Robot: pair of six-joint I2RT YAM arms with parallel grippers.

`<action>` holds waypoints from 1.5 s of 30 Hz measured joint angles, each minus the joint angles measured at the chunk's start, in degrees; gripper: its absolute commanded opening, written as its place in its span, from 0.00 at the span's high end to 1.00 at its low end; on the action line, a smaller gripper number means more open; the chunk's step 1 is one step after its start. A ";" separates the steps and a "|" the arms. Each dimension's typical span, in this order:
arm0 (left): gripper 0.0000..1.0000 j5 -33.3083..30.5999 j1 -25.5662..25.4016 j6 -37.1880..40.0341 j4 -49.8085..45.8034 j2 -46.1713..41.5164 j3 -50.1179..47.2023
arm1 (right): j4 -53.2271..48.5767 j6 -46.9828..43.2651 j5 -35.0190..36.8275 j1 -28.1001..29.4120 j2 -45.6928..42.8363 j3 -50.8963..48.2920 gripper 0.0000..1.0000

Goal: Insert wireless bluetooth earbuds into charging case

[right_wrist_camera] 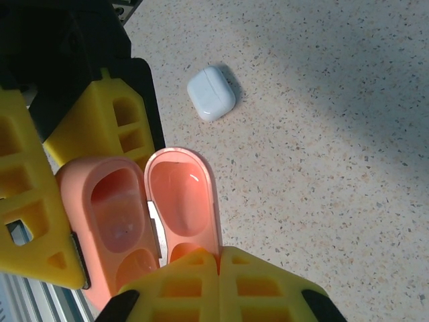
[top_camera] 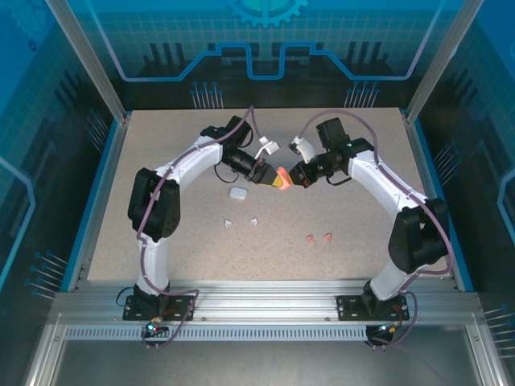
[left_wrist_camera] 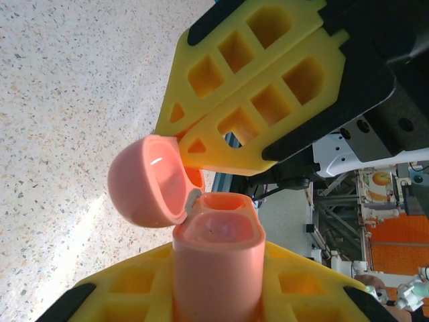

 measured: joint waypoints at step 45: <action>1.00 -45.38 -4.13 -21.33 68.70 -43.98 -55.98 | -8.87 33.20 28.85 12.96 -8.35 -20.17 0.39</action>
